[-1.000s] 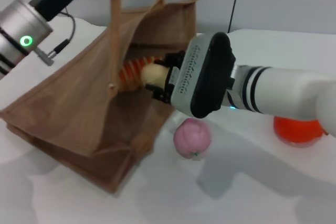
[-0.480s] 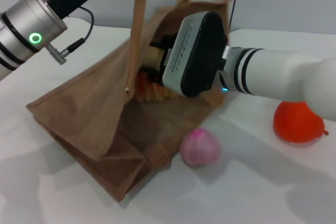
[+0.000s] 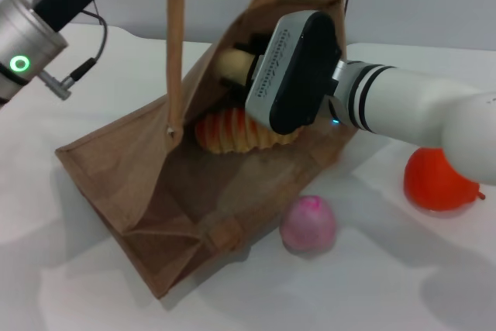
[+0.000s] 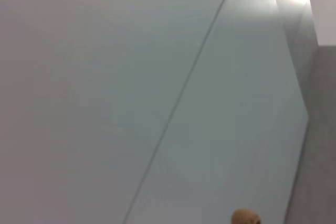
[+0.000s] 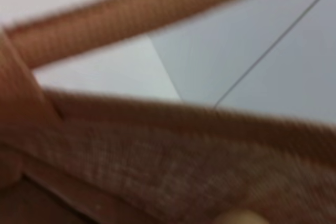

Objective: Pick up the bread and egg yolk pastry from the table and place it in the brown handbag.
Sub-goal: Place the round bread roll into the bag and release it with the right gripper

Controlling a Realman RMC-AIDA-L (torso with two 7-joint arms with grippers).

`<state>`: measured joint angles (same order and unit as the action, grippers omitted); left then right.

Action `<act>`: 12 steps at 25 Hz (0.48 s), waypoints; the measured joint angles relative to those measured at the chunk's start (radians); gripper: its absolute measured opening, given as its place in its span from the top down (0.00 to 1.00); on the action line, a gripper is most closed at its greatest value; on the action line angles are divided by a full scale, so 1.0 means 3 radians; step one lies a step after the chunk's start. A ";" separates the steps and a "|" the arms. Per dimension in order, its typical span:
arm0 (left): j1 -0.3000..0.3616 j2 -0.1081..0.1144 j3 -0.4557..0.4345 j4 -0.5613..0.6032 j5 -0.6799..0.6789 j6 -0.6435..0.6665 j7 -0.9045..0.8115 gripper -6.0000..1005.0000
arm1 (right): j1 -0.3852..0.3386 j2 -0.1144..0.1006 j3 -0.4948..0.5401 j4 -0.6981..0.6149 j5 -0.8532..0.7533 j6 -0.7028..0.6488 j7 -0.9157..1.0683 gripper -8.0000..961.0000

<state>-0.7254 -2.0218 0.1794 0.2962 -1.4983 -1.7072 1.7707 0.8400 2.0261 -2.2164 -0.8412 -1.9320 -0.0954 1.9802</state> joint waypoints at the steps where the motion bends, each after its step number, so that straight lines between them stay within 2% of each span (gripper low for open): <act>1: 0.0011 0.0001 0.0000 0.0001 -0.0019 -0.0003 0.0000 0.76 | -0.0004 0.0004 -0.0005 0.0016 0.0001 0.0037 0.0003 0.43; 7: 0.0165 0.0011 -0.0033 0.0037 -0.0136 -0.0016 0.0032 0.75 | -0.0013 0.0010 -0.0142 0.0080 0.0162 0.0280 0.0089 0.33; 12: 0.0297 0.0011 -0.0134 0.0046 -0.0253 -0.0009 0.0079 0.75 | -0.0062 0.0005 -0.0232 0.0053 0.0237 0.0311 0.0104 0.23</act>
<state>-0.6363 -2.0186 0.1392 0.3099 -1.5743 -1.7098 1.7945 0.8214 2.0275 -2.2862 -0.8252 -1.8608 -0.0020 2.0114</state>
